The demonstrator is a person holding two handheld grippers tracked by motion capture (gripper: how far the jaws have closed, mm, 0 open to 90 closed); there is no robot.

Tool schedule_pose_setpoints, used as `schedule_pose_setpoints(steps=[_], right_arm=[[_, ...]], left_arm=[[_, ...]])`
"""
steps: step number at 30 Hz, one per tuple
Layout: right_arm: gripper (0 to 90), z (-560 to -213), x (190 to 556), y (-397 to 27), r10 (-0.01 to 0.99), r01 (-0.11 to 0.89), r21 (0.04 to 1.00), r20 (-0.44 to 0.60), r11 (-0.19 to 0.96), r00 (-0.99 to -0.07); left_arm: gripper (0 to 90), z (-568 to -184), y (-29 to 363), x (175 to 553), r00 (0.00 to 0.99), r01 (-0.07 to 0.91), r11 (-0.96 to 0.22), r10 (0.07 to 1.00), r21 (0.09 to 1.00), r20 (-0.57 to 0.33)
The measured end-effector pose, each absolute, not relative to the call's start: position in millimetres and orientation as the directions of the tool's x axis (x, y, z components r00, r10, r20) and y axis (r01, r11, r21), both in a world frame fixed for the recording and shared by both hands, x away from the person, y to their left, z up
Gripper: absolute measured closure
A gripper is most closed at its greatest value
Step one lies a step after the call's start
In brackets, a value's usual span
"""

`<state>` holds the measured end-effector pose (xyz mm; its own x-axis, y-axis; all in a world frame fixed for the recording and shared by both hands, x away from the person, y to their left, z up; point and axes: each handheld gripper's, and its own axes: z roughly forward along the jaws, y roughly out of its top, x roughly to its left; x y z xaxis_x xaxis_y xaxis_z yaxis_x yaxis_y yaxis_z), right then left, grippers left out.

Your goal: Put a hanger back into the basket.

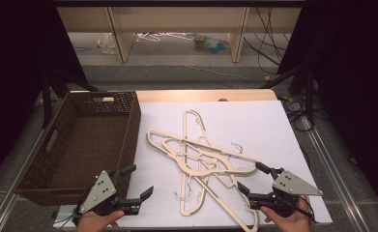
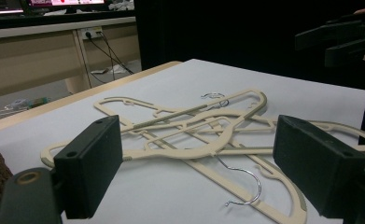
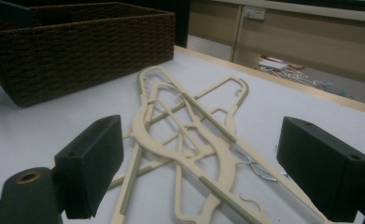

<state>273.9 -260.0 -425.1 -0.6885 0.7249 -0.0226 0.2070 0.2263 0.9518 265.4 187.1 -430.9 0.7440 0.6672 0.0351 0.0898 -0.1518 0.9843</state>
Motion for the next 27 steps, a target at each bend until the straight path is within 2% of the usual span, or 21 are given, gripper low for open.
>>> schedule_pose_setpoints(steps=[5,17,22,27], right_arm=[[15.9,-426.4,275.7,-259.8,0.721,0.187,0.953,-0.044,0.237,-0.692],[17.7,-428.9,281.5,-259.4,0.715,0.22,0.936,-0.045,0.274,-0.697],[24.1,-431.6,295.7,-258.2,0.684,0.22,0.914,-0.081,0.341,-0.725],[36.8,-440.5,315.2,-250.6,0.608,0.239,0.864,-0.095,0.444,-0.788]], left_arm=[[15.8,-431.2,186.3,264.9,0.745,0.097,-0.149,0.667,0.984,0.027],[15.8,-431.4,185.5,265.3,0.746,0.096,-0.152,0.665,0.984,0.03],[15.8,-431.7,184.9,266.0,0.747,0.097,-0.151,0.664,0.984,0.029],[15.8,-432.6,183.6,266.7,0.75,0.101,-0.146,0.661,0.984,0.021]])
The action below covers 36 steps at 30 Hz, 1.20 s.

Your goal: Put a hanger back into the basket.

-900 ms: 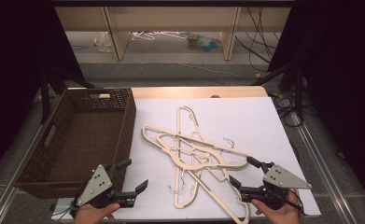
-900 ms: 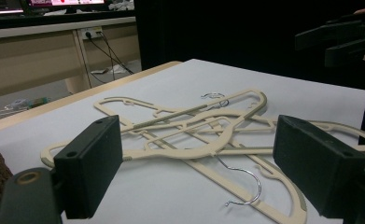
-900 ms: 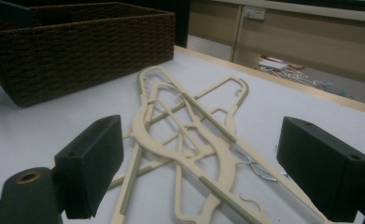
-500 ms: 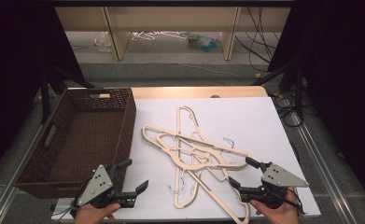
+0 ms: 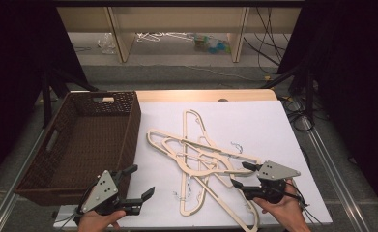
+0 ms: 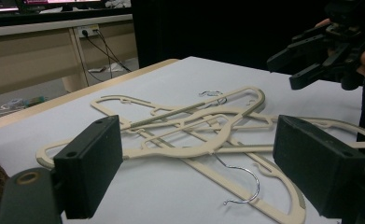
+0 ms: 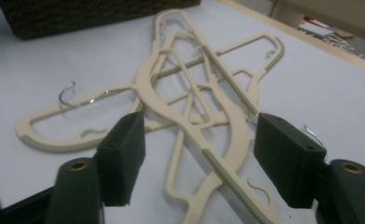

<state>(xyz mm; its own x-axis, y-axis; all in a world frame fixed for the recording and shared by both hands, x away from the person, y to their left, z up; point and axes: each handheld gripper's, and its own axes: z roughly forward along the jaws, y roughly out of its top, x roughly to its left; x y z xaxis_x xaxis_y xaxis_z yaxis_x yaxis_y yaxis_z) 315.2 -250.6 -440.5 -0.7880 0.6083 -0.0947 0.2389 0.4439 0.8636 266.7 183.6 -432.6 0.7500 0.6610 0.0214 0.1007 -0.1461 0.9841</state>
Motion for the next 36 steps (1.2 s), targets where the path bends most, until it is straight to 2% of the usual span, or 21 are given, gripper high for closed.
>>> schedule_pose_setpoints(steps=[11,18,28,36], right_arm=[[50.4,-462.4,366.6,-230.2,0.514,0.279,0.741,-0.102,0.61,-0.852],[57.4,-469.8,380.0,-220.5,0.461,0.266,0.687,-0.113,0.676,-0.88],[64.1,-481.1,390.7,-208.3,0.406,0.249,0.631,-0.116,0.735,-0.906],[70.9,-482.4,395.5,-212.1,0.394,0.279,0.641,-0.04,0.715,-0.918]], left_arm=[[15.8,-432.6,184.0,266.7,0.752,0.103,-0.161,0.658,0.982,0.029],[15.8,-432.9,183.1,266.6,0.755,0.102,-0.168,0.655,0.98,0.034],[15.8,-434.1,182.1,266.6,0.759,0.11,-0.176,0.651,0.978,0.032],[15.8,-434.2,181.8,266.8,0.759,0.11,-0.184,0.65,0.977,0.036]])
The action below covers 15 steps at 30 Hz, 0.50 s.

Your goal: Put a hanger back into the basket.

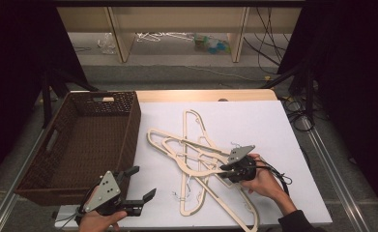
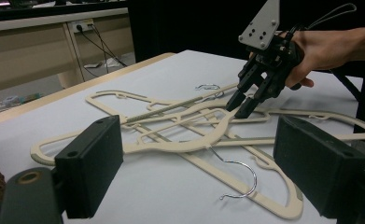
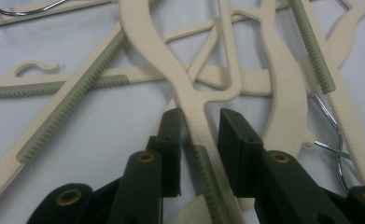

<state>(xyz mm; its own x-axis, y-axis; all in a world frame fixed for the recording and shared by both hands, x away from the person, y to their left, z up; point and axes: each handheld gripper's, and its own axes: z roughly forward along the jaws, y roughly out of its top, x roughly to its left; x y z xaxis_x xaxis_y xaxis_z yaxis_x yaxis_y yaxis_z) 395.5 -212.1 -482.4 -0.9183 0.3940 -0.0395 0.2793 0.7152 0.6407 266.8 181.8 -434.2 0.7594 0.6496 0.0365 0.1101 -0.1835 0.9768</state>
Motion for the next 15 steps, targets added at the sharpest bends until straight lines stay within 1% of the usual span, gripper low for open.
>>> schedule_pose_setpoints(steps=[4,7,8,10,11,15], right_arm=[[72.7,-482.4,396.6,-213.7,0.378,0.276,0.642,-0.024,0.715,-0.925],[75.5,-482.0,397.1,-215.1,0.333,0.229,0.644,-0.043,0.73,-0.942],[75.5,-482.0,397.1,-215.1,0.333,0.229,0.644,-0.043,0.73,-0.942],[79.7,-478.7,394.7,-215.9,0.28,0.18,0.623,-0.066,0.761,-0.958],[79.7,-476.5,393.8,-215.8,0.254,0.15,0.618,-0.082,0.771,-0.964],[80.2,-471.0,391.8,-216.9,0.241,0.139,0.614,-0.086,0.777,-0.967]], left_arm=[[15.9,-434.6,181.6,267.0,0.759,0.113,-0.184,0.65,0.976,0.034],[15.9,-434.9,180.9,267.0,0.76,0.114,-0.185,0.649,0.976,0.034],[15.9,-434.9,180.9,267.0,0.76,0.114,-0.185,0.649,0.976,0.034],[16.0,-435.0,180.6,267.4,0.762,0.112,-0.195,0.646,0.974,0.041],[16.0,-435.2,179.8,267.7,0.766,0.107,-0.205,0.641,0.973,0.051],[16.1,-436.1,177.1,267.5,0.768,0.108,-0.216,0.638,0.97,0.056]])
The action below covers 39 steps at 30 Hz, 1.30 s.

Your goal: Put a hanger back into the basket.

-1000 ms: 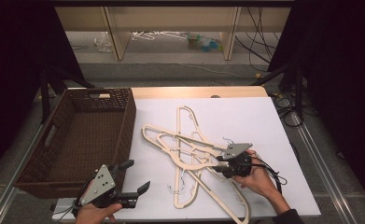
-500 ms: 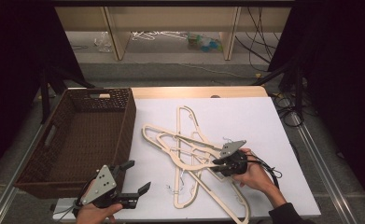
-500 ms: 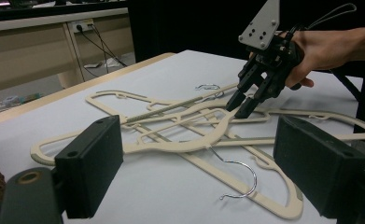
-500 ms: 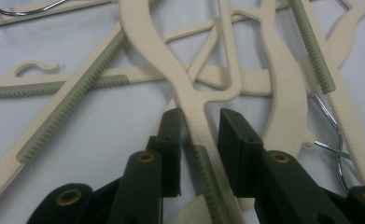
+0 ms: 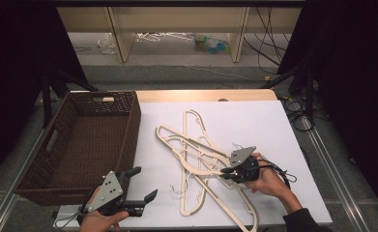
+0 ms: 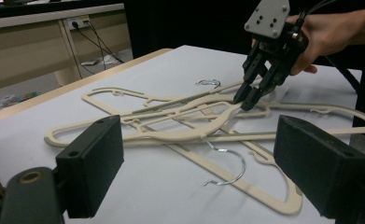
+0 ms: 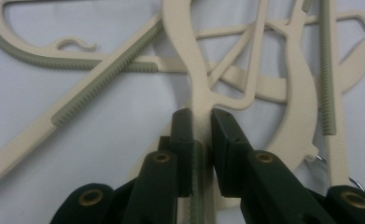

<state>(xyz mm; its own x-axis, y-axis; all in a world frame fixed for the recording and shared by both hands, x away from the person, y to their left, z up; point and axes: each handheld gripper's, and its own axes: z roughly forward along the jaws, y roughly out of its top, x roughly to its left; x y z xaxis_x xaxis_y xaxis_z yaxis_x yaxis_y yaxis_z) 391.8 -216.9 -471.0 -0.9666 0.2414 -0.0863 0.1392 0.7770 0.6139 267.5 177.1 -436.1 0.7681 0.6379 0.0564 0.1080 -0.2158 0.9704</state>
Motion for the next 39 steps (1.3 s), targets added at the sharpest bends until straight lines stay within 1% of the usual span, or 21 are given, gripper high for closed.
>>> schedule_pose_setpoints(steps=[2,3,4,7,8,10,11,15,16,18,19,23,24,25,26,28,30,33,36,38,39], right_arm=[[80.2,-465.4,390.7,-219.1,0.237,0.138,0.62,-0.079,0.772,-0.968],[80.2,-459.6,388.0,-220.4,0.245,0.153,0.628,-0.062,0.763,-0.968],[80.2,-456.1,386.8,-221.0,0.246,0.153,0.628,-0.064,0.763,-0.967],[80.2,-448.5,383.3,-222.6,0.247,0.149,0.63,-0.07,0.762,-0.967],[80.2,-441.2,379.9,-225.7,0.235,0.144,0.631,-0.063,0.762,-0.97],[80.2,-436.4,376.4,-228.5,0.233,0.145,0.634,-0.057,0.759,-0.971],[80.2,-434.0,374.4,-229.8,0.226,0.14,0.633,-0.057,0.762,-0.972],[80.2,-425.9,365.3,-231.2,0.199,0.121,0.629,-0.054,0.768,-0.979],[80.2,-424.2,362.7,-231.1,0.198,0.124,0.625,-0.05,0.771,-0.979],[80.2,-422.8,360.7,-230.9,0.196,0.123,0.625,-0.049,0.771,-0.979],[80.2,-420.4,357.5,-230.3,0.182,0.108,0.618,-0.057,0.778,-0.982],[80.2,-415.1,352.2,-228.5,0.168,0.102,0.618,-0.05,0.78,-0.985],[80.3,-414.2,351.3,-228.2,0.166,0.102,0.618,-0.047,0.78,-0.985],[80.3,-413.5,350.4,-228.0,0.169,0.103,0.616,-0.049,0.781,-0.984],[80.2,-413.1,351.0,-227.9,0.162,0.089,0.615,-0.064,0.784,-0.985],[80.2,-412.2,349.8,-227.9,0.162,0.099,0.615,-0.047,0.782,-0.986],[80.3,-412.1,350.2,-228.0,0.158,0.09,0.615,-0.056,0.783,-0.986],[80.2,-411.0,349.1,-228.1,0.161,0.098,0.616,-0.047,0.781,-0.986],[80.2,-410.8,348.8,-227.9,0.162,0.098,0.618,-0.047,0.78,-0.986],[80.2,-411.1,349.2,-228.3,0.155,0.094,0.618,-0.046,0.781,-0.987],[80.2,-411.3,349.0,-228.2,0.153,0.094,0.618,-0.043,0.781,-0.987]], left_arm=[[16.2,-437.1,174.5,268.4,0.772,0.108,-0.223,0.633,0.969,0.06],[16.3,-437.3,173.0,268.8,0.772,0.109,-0.237,0.632,0.965,0.068],[16.6,-438.1,168.3,270.5,0.777,0.105,-0.262,0.624,0.959,0.085],[17.6,-438.9,162.9,272.0,0.783,0.094,-0.283,0.614,0.955,0.104],[18.0,-439.2,158.5,273.5,0.788,0.08,-0.307,0.603,0.948,0.129],[18.4,-439.4,157.1,274.3,0.788,0.074,-0.316,0.6,0.946,0.138],[18.6,-440.7,153.2,277.9,0.779,0.06,-0.346,0.603,0.936,0.173],[19.3,-445.8,145.1,284.7,0.77,0.062,-0.379,0.606,0.923,0.197],[19.8,-450.4,138.2,289.5,0.777,0.053,-0.421,0.587,0.905,0.228],[20.6,-453.2,133.7,291.9,0.786,0.06,-0.441,0.574,0.896,0.23],[20.8,-458.3,126.6,296.7,0.791,0.058,-0.478,0.557,0.876,0.252],[22.3,-464.5,117.3,302.6,0.803,0.049,-0.514,0.53,0.857,0.272],[22.9,-467.4,111.9,305.6,0.806,0.022,-0.547,0.505,0.837,0.308],[23.6,-467.4,111.9,305.6,0.806,0.022,-0.547,0.505,0.837,0.308],[24.4,-471.4,107.0,308.0,0.809,-0.002,-0.576,0.479,0.817,0.34],[25.1,-475.3,102.4,310.7,0.812,-0.007,-0.598,0.464,0.802,0.353],[25.9,-477.3,99.7,312.0,0.814,-0.012,-0.606,0.456,0.795,0.359],[26.2,-482.0,88.0,316.4,0.814,-0.057,-0.658,0.405,0.751,0.417],[26.5,-483.3,82.1,318.1,0.81,-0.078,-0.672,0.388,0.736,0.44],[27.9,-482.9,76.1,321.3,0.81,-0.099,-0.683,0.367,0.724,0.457],[30.1,-482.3,74.5,322.6,0.812,-0.113,-0.685,0.354,0.72,0.464]])
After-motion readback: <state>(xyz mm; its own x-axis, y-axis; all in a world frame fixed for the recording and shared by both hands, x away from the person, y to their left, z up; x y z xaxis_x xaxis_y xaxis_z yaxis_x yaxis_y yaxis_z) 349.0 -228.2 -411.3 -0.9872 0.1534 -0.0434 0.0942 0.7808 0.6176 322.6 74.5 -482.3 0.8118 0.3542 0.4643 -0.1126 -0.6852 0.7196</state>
